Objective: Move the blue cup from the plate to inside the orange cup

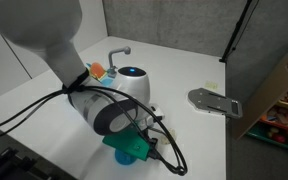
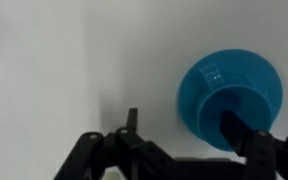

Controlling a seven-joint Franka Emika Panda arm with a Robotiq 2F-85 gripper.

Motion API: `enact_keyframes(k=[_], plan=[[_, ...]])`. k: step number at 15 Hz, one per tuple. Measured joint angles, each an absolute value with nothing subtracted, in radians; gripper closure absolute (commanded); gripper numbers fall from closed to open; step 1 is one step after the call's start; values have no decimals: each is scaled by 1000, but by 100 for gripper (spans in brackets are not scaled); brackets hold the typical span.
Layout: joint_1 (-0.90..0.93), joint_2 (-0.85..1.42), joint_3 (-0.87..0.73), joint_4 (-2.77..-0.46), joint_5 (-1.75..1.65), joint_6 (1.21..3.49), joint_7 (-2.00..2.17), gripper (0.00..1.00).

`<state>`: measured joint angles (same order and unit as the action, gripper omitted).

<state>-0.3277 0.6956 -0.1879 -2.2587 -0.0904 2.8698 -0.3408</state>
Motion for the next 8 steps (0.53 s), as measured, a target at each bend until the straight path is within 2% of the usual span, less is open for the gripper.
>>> enact_keyframes(k=[2, 6, 7, 8], plan=[[-325, 701, -188, -2254, -90, 2870, -341, 64], [-324, 703, -188, -2251, -90, 2870, -341, 94], [-323, 703, -188, -2251, -90, 2870, -341, 98], [-322, 703, -188, -2251, -90, 2870, -341, 98]])
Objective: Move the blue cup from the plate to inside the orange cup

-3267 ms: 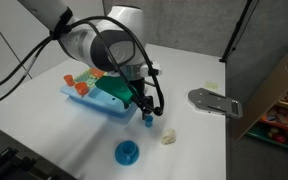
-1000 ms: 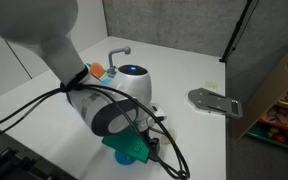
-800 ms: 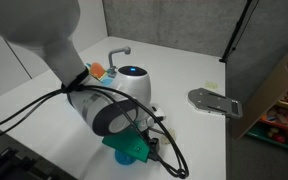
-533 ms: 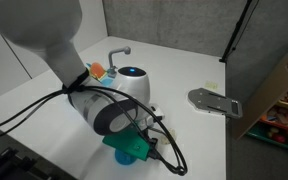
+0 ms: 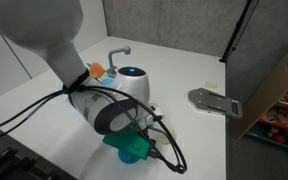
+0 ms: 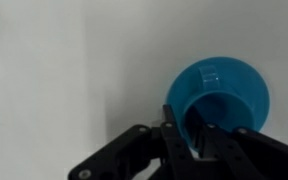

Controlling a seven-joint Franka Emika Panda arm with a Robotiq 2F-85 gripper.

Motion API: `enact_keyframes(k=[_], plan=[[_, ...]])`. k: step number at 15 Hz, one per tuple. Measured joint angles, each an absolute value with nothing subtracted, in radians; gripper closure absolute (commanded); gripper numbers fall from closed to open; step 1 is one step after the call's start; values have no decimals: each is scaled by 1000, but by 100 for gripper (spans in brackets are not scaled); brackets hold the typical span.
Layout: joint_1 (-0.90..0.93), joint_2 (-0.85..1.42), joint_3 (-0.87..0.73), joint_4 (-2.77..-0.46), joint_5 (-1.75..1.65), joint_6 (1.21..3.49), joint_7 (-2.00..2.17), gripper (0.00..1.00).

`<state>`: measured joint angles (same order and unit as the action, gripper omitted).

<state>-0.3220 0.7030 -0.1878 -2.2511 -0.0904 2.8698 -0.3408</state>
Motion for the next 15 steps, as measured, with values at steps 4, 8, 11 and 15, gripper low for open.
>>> enact_keyframes(k=[4, 8, 11, 15], plan=[[-320, 687, -187, -2251, -90, 2870, -341, 96], [-322, 681, -188, -2253, -90, 2870, -340, 96], [-324, 661, -189, -2260, -90, 2866, -340, 97], [-322, 608, -189, -2285, -90, 2853, -339, 96]])
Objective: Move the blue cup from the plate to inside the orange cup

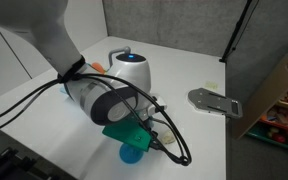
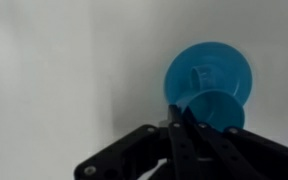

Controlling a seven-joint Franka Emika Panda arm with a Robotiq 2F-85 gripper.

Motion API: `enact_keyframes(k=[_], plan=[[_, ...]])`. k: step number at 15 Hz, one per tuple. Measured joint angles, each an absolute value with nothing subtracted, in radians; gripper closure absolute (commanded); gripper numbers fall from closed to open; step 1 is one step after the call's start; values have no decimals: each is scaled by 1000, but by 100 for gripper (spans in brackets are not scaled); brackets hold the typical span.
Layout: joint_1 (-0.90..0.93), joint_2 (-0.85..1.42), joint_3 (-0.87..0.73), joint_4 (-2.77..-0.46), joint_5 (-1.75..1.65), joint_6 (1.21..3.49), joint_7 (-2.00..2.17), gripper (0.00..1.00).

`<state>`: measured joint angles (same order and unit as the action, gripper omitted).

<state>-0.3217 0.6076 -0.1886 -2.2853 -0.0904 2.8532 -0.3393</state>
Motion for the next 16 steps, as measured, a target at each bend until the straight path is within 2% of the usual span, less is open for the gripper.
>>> enact_keyframes(k=[16], plan=[[-234, 282, -132, -2359, -54, 2582, -295, 96]])
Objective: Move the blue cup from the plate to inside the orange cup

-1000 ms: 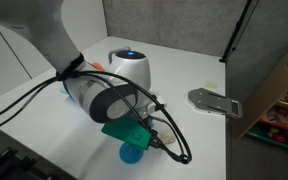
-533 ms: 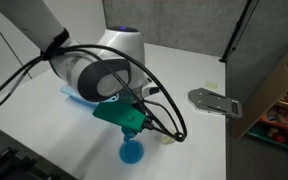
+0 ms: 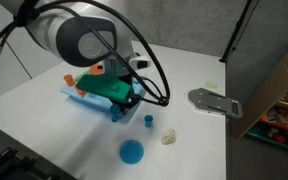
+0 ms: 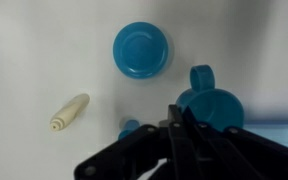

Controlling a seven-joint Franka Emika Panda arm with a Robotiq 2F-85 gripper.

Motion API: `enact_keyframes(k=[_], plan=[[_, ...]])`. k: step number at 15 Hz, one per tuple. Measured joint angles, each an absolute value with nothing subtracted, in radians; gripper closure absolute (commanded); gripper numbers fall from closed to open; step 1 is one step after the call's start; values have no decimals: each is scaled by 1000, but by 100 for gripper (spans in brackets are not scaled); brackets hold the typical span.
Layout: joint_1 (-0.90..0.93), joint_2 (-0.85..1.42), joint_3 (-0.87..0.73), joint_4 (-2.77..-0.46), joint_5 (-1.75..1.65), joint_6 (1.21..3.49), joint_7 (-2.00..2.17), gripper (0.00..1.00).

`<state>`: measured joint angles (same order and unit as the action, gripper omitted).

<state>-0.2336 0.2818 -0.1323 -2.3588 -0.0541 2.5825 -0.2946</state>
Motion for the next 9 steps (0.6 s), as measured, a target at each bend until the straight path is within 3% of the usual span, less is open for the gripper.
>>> enact_keyframes(k=[9], plan=[[-208, 124, -111, -2359, 48, 2452, -295, 97]])
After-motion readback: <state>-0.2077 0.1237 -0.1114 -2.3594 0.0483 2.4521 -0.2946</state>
